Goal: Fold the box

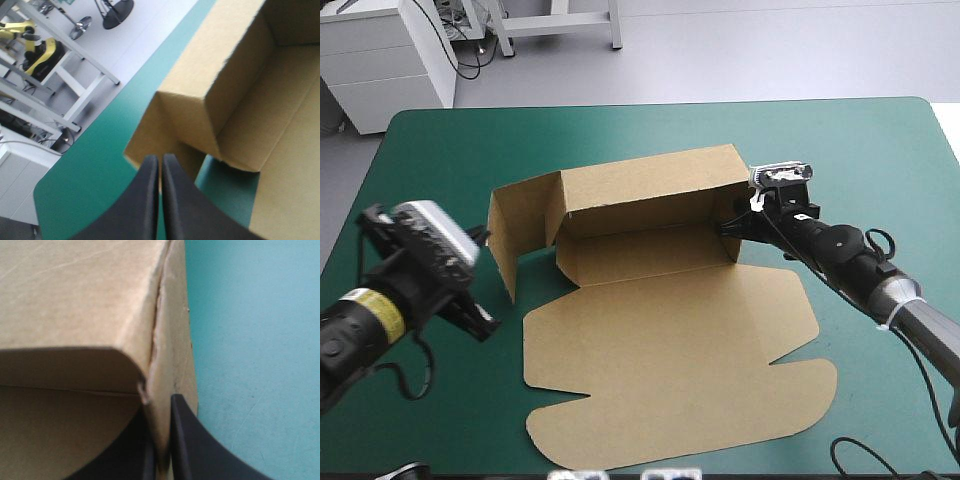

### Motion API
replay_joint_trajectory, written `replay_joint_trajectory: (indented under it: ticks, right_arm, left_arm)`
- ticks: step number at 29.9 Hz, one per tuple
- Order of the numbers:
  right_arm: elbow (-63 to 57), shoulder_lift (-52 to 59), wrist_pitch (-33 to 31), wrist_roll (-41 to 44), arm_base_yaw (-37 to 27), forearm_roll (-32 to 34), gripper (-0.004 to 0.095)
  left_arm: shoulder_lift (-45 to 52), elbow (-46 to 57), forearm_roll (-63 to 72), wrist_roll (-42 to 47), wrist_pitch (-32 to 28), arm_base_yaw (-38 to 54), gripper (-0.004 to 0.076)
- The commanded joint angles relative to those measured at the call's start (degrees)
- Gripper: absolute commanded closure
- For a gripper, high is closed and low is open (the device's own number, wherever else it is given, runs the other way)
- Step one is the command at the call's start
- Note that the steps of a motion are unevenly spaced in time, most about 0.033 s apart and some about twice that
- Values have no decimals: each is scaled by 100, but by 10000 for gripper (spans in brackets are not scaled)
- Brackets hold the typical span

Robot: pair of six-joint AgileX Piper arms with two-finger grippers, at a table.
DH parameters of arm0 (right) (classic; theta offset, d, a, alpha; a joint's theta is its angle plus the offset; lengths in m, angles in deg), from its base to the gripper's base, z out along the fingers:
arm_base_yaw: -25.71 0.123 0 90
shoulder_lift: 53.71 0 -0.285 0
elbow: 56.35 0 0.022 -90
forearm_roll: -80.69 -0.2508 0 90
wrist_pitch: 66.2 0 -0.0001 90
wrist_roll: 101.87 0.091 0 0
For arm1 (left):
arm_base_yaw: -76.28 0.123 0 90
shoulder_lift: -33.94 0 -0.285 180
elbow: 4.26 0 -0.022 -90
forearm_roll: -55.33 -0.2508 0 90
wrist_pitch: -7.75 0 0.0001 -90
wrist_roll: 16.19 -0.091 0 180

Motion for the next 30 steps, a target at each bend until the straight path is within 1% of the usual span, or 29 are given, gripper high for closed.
replay_joint_trajectory:
  ticks: [1, 6, 10, 13, 15, 18, 22, 26, 28, 30]
  right_arm:
    - [155, 184, -397, 250, -23, -55, 923]
    - [155, 184, -611, 314, -23, -2, 923]
    - [155, 184, -640, 419, -23, -2, 923]
    - [155, 184, -640, 432, -23, -2, 923]
    - [155, 184, -662, 432, -23, -2, 923]
    - [155, 184, -686, 432, -23, -2, 923]
    - [155, 184, -750, 432, -23, -2, 923]
    - [155, 184, -823, 432, -23, 20, 923]
    - [155, 184, -823, 457, -23, 139, 923]
    - [155, 184, -823, 546, -23, 246, 923]
  left_arm:
    - [373, -181, 25, -258, -154, 387, 706]
    - [233, -171, 273, -646, 125, 408, 706]
    - [151, -171, -178, -396, 140, 445, 706]
    - [162, -171, -161, -383, 237, 445, 706]
    - [162, -171, 133, -340, 236, 445, 706]
    - [140, -134, 973, -472, 145, 445, 706]
    - [72, 201, 1477, -484, -95, 445, 706]
    - [-160, 589, 1359, -343, -165, 445, 706]
    - [-224, 672, 1195, -206, -315, 475, 706]
    - [-269, 672, 1181, -182, -525, 692, 706]
